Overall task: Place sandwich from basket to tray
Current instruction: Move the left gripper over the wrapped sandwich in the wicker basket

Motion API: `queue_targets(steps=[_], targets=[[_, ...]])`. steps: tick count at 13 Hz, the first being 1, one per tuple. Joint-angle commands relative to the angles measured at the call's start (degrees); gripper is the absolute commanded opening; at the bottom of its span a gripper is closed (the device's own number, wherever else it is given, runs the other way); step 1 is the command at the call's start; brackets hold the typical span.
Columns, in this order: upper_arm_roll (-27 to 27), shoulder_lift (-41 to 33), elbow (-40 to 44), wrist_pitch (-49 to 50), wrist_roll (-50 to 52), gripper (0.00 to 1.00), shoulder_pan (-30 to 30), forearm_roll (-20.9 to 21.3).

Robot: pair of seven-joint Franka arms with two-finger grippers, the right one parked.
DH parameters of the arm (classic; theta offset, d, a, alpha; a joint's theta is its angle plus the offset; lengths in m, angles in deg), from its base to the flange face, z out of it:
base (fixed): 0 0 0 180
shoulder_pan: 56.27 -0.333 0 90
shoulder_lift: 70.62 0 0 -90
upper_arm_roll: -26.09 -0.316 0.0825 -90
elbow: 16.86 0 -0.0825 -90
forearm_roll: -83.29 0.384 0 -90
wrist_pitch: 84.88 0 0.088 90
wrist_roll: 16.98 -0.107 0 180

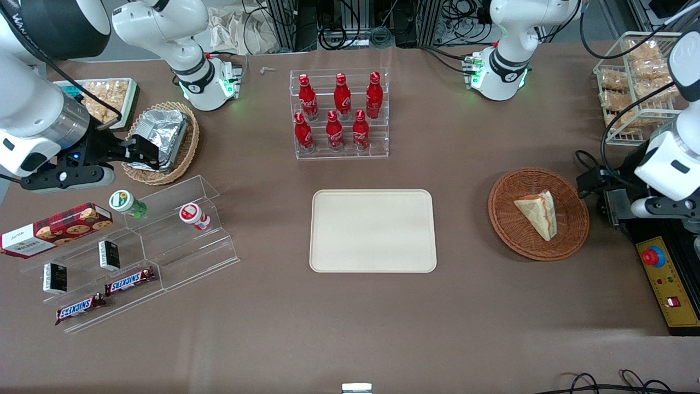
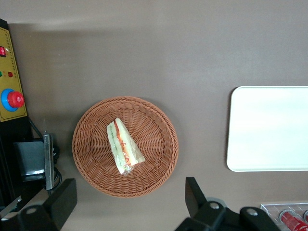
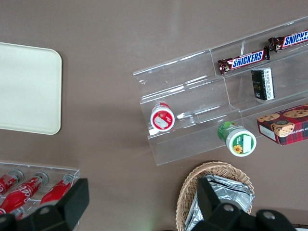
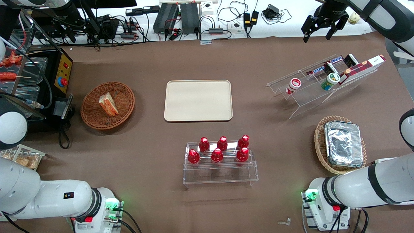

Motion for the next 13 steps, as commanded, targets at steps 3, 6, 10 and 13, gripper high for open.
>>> queue_targets(steps=[3, 6, 10, 13], targets=[[0.2, 1.2, 2.2, 1.2, 0.6, 1.00, -0.4, 0.1], [0.0, 3.1, 2.2, 1.2, -2.7, 1.00, -0.9, 0.4], [-0.1, 4.7, 1.0, 1.0, 2.6, 0.99, -1.4, -0.1], [-0.1, 4.7, -4.8, -4.9, 14.2, 1.00, -2.3, 0.3]])
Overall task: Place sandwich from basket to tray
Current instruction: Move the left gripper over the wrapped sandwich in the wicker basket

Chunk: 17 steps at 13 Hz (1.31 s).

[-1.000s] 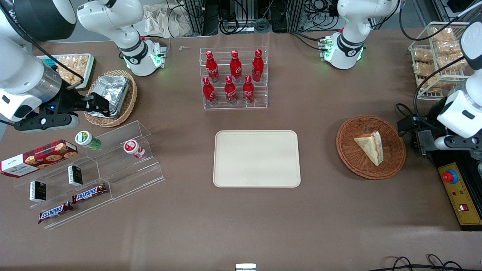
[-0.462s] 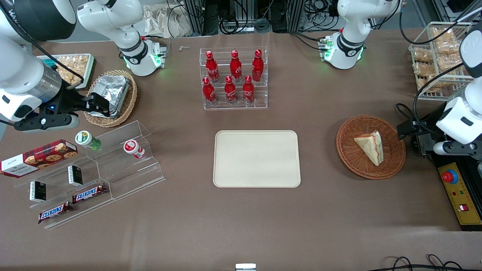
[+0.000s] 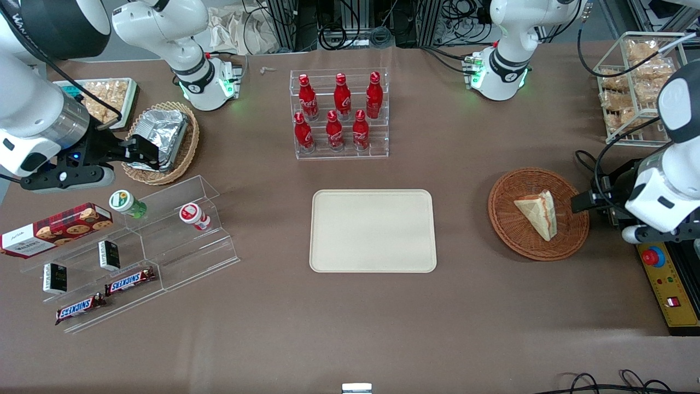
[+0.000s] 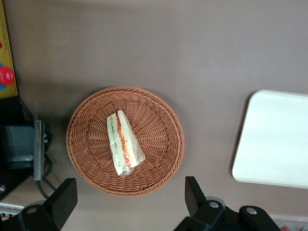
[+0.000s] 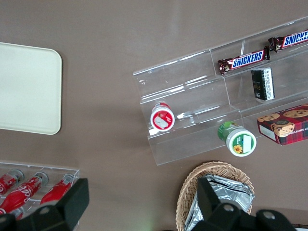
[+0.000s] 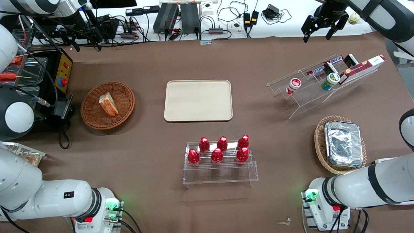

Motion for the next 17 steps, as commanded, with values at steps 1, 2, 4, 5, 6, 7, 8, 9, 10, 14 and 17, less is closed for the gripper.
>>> queue_targets(steps=[1, 2, 4, 5, 6, 7, 8, 9, 10, 14, 17], targets=[[0.3, -0.7, -6.5, -6.4, 9.0, 1.00, -1.7, 0.3], [0.3, -0.8, -8.8, -9.3, 12.4, 1.00, -1.7, 0.7], [0.2, -0.8, -13.2, -13.8, 17.0, 1.00, -1.7, 1.1], [0.2, -1.3, -16.2, -17.0, 17.3, 1.00, -1.7, 1.8], [0.2, -2.2, -20.2, -22.0, 17.3, 1.00, -1.8, 2.0], [0.2, -3.4, -25.0, -27.5, 17.3, 1.00, -1.8, 2.0], [0.1, -4.4, -28.7, -31.5, 17.3, 1.00, -1.8, 2.0], [-0.1, -4.6, -30.9, -34.2, 17.4, 1.00, -1.8, 1.9], [-1.8, -4.4, -31.9, -35.4, 17.5, 1.00, -1.8, 1.8], [-3.1, -4.5, -37.2, -40.5, 17.9, 1.00, -1.8, 1.3], [-3.1, -3.8, -38.9, -43.0, 20.9, 1.00, -1.7, 0.9]])
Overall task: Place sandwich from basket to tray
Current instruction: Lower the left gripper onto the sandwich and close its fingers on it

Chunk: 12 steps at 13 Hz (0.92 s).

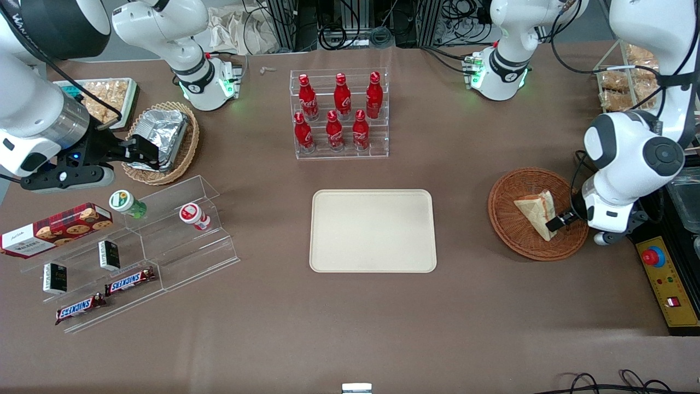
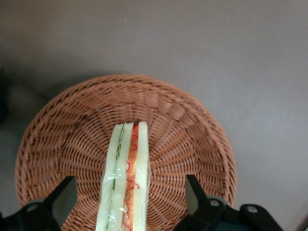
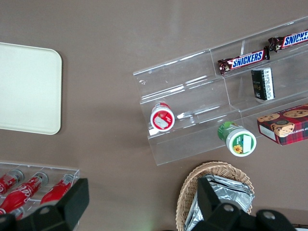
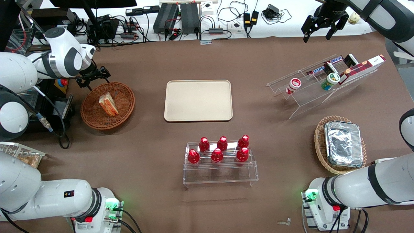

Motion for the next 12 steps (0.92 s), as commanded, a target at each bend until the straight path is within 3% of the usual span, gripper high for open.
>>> queue_targets(steps=[1, 12], targets=[[0.4, -1.5, -2.2, -1.6, 4.8, 1.00, 0.0, 0.2], [0.5, -0.4, -5.3, -6.0, 5.4, 1.00, 0.1, -1.9]])
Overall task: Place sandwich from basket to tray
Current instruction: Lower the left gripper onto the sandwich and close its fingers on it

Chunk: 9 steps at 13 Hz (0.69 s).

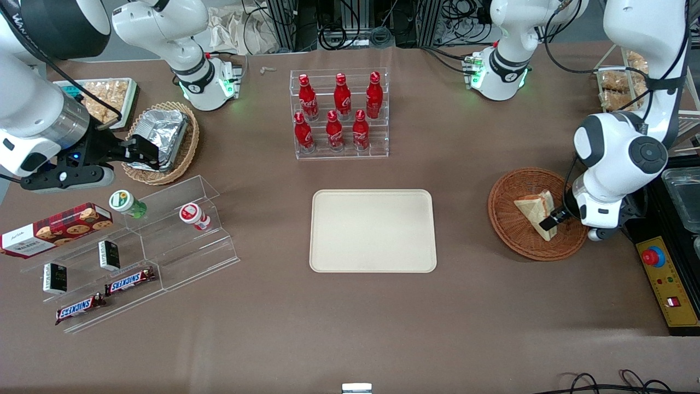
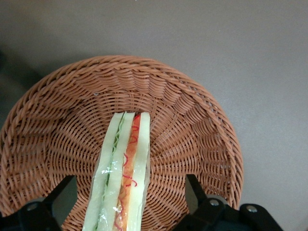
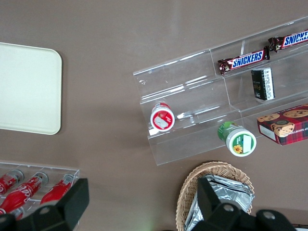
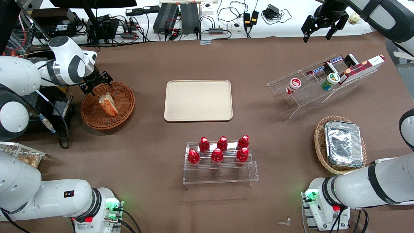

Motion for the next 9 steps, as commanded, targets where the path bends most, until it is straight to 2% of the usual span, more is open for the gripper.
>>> queue_targets(steps=[1, 4, 9], targets=[[0.3, -0.9, -2.2, -2.1, 1.2, 1.00, 0.0, -0.9], [0.3, -1.3, -4.1, -2.7, 1.2, 1.00, -0.1, -1.0], [0.3, -1.6, -9.4, -9.4, 1.2, 1.00, -0.1, -1.4]])
